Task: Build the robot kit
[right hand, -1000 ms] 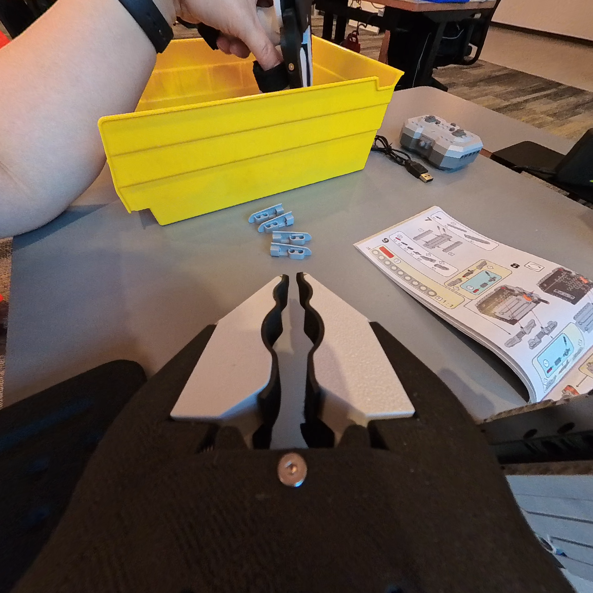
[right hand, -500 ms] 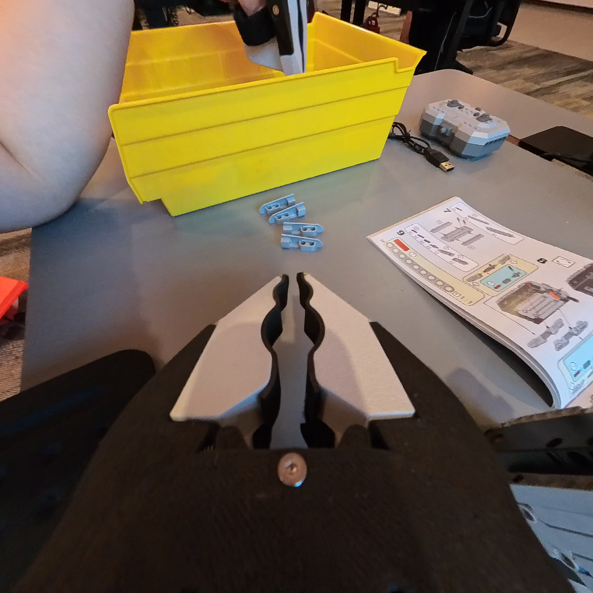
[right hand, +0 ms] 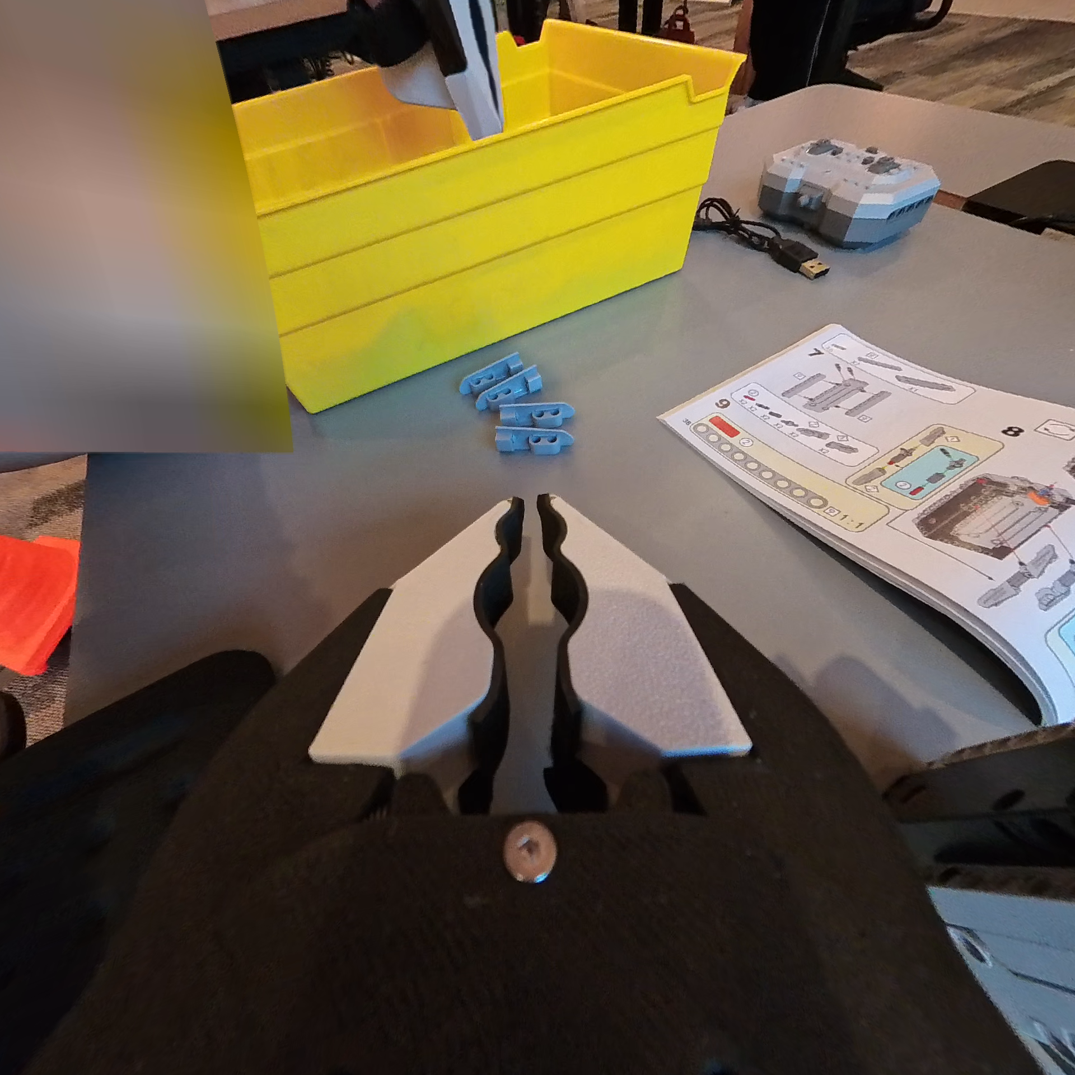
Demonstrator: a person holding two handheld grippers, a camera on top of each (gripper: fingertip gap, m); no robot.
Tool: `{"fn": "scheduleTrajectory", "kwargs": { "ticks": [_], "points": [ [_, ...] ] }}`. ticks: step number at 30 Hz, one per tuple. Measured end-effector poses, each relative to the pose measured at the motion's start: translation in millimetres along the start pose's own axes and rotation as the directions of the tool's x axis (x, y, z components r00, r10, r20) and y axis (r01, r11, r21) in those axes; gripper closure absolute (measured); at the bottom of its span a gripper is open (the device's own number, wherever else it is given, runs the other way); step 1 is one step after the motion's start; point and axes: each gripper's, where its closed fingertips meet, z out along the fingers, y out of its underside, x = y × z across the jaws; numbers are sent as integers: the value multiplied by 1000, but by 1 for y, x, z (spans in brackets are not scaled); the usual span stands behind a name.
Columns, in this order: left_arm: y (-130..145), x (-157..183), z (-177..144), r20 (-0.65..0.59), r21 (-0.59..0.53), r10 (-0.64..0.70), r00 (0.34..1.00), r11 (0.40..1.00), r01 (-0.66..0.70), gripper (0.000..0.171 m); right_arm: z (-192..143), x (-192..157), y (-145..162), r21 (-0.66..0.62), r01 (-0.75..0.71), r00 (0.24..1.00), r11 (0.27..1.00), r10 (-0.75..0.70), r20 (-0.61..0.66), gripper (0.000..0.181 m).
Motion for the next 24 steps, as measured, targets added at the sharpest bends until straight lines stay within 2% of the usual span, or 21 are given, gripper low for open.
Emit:
{"fn": "scheduleTrajectory", "kwargs": {
  "ticks": [6, 13, 17, 23, 24],
  "points": [
    [15, 8, -12, -17, -11, 11, 1000, 1000, -11, 171, 0, -3, 1, -4, -8, 1000, 1000, 8, 17, 177],
    [14, 15, -22, -87, 93, 47, 995, 995, -39, 171, 0, -4, 1, -6, -14, 1000, 1000, 15, 24, 177],
    [18, 8, -24, -94, 99, -3, 996, 995, 12, 171, 0, -4, 1, -6, -16, 1000, 1000, 16, 26, 177],
    [27, -15, -13, 4, 24, -89, 996, 996, 89, 171, 0, -5, 2, -7, -22, 999, 1000, 22, 33, 177],
    [22, -19, -13, 10, 50, -110, 994, 993, 109, 163, 0, -5, 2, -7, -22, 999, 1000, 22, 34, 177]
  ]
}}
